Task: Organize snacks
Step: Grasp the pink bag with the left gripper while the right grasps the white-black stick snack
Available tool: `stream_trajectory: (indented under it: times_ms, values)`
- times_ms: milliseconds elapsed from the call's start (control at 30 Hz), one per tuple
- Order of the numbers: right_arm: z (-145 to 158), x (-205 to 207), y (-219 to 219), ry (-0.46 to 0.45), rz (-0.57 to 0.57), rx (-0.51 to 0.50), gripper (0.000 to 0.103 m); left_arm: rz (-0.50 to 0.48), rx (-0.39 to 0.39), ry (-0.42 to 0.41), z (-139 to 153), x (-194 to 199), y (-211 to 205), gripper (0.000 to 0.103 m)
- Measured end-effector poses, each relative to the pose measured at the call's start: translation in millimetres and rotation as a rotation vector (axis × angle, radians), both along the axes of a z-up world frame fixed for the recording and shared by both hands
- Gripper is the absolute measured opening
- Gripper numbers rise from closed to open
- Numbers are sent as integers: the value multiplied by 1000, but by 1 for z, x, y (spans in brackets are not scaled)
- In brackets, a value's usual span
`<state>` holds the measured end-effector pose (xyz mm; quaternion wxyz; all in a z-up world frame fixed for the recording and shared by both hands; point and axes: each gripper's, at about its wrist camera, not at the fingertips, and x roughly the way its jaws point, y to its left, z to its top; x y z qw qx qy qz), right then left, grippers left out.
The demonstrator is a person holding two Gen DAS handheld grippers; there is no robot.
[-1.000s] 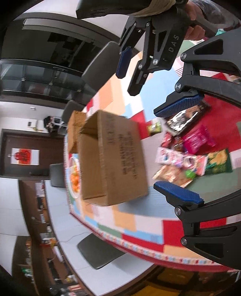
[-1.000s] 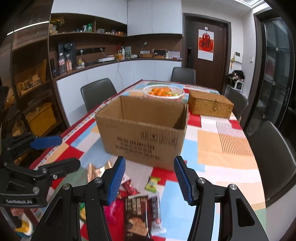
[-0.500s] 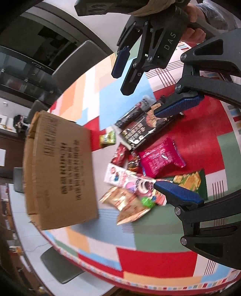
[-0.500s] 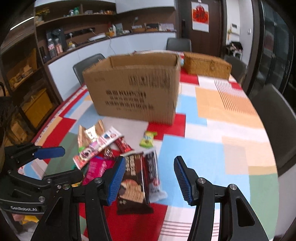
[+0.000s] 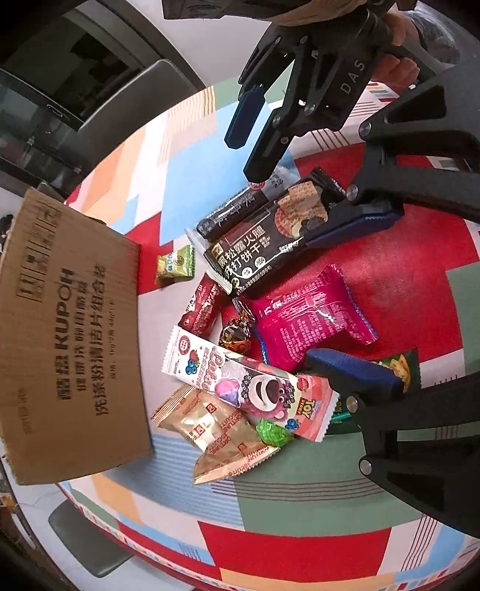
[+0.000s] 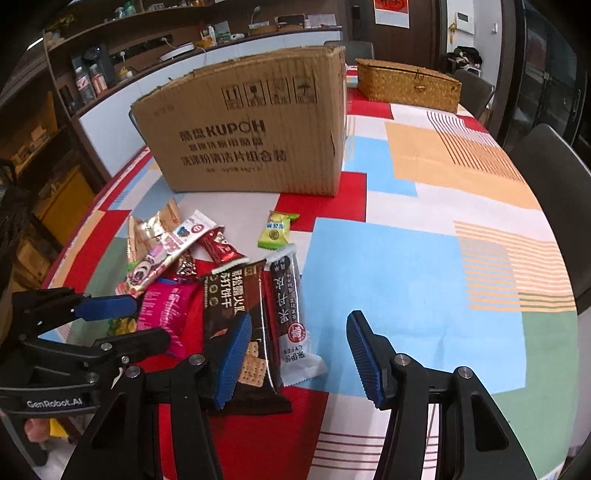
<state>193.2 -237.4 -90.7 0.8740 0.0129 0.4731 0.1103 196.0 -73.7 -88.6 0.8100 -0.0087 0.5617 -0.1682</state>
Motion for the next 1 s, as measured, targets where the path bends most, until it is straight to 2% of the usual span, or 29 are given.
stream_trajectory:
  times_ms: [333, 600, 900, 1000]
  values:
    - [-18, 15, -3, 49, 2, 23, 43, 20, 30, 32, -18, 22, -5, 51]
    - [-29, 25, 1, 80, 14, 23, 40, 26, 39, 30, -26, 32, -8, 50]
    - [-34, 36, 13, 73, 26, -27, 36, 37, 20, 20, -25, 32, -4, 48]
    - [-35, 38, 19, 55, 33, -61, 28, 31, 27, 7, -25, 29, -3, 47]
